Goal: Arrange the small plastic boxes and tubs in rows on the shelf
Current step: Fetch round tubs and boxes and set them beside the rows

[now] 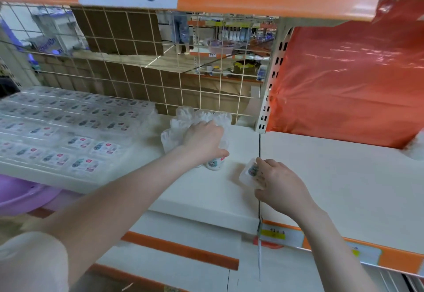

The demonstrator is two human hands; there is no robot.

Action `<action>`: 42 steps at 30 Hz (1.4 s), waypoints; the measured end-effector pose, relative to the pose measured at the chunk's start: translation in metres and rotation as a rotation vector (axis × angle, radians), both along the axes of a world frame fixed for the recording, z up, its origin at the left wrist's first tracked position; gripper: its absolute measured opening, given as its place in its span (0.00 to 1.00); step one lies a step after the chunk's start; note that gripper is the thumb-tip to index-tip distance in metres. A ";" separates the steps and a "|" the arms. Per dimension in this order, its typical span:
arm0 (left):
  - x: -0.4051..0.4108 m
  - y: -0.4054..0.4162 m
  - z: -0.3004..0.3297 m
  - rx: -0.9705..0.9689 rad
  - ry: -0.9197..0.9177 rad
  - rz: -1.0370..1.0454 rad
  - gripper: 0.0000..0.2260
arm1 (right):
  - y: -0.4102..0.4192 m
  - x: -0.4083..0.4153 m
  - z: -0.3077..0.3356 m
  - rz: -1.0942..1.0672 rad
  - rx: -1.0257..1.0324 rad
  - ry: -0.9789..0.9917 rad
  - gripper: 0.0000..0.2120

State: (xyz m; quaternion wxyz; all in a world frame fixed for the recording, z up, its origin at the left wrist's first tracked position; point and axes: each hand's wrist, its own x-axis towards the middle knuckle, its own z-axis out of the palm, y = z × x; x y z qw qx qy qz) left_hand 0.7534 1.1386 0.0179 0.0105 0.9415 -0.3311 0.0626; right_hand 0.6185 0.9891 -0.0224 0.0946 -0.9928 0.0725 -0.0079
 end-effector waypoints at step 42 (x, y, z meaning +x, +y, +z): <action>-0.011 0.361 -0.034 -0.360 -0.120 0.225 0.21 | 0.255 0.048 0.014 0.106 0.042 -0.126 0.33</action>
